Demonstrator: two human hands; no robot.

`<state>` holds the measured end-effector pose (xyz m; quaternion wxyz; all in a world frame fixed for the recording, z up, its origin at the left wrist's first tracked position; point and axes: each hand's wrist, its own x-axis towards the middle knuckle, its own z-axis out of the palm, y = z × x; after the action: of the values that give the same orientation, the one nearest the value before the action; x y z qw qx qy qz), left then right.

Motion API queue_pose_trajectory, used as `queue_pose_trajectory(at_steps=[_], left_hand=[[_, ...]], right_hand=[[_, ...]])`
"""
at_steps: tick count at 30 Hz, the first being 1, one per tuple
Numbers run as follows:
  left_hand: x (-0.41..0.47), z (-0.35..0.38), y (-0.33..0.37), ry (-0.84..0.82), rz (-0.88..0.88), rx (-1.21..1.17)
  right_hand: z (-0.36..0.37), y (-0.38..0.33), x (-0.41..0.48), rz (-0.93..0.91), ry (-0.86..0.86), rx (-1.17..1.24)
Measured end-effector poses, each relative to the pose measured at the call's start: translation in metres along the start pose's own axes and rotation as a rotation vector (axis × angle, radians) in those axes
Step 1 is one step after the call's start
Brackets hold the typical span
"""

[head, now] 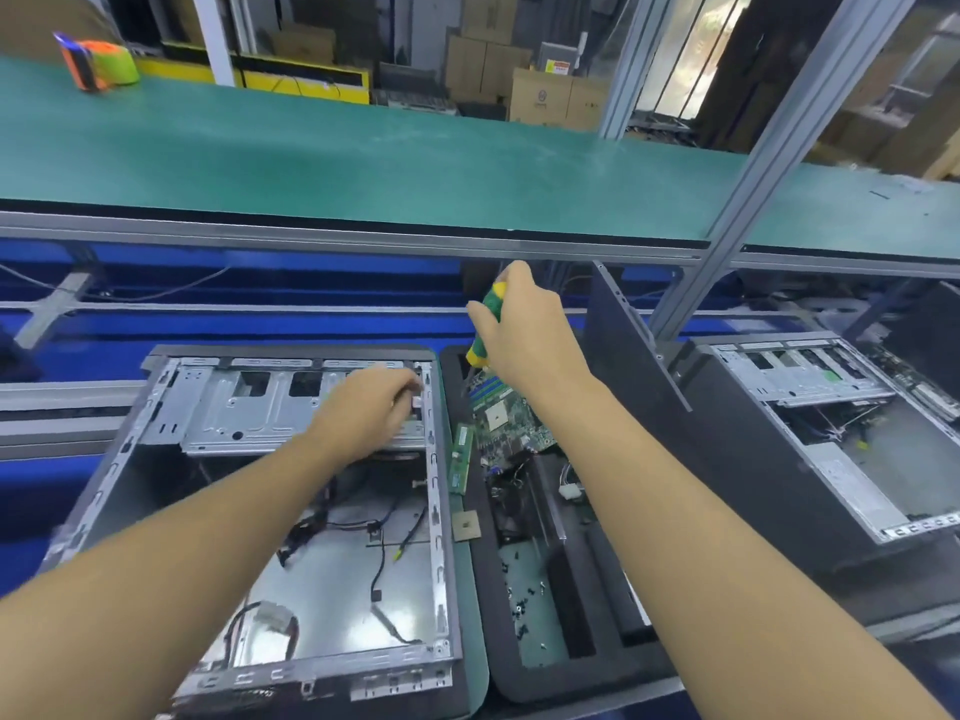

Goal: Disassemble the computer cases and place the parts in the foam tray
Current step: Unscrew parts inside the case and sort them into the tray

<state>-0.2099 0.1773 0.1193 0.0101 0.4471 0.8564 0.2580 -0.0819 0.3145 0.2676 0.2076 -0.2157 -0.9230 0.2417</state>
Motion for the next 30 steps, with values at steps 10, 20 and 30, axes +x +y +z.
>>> queue_pose_trajectory(at_steps=[10, 20, 30], left_hand=[[-0.047, -0.019, -0.092, -0.122, -0.256, -0.245], [-0.041, -0.02, -0.098, -0.107, -0.274, -0.397], [-0.044, -0.015, -0.103, -0.11, -0.207, -0.242]], right_hand=[[0.061, -0.047, -0.005, -0.037, -0.147, 0.181], [0.096, -0.065, -0.002, 0.0, -0.208, 0.225], [0.105, -0.063, -0.005, 0.021, -0.259, 0.214]])
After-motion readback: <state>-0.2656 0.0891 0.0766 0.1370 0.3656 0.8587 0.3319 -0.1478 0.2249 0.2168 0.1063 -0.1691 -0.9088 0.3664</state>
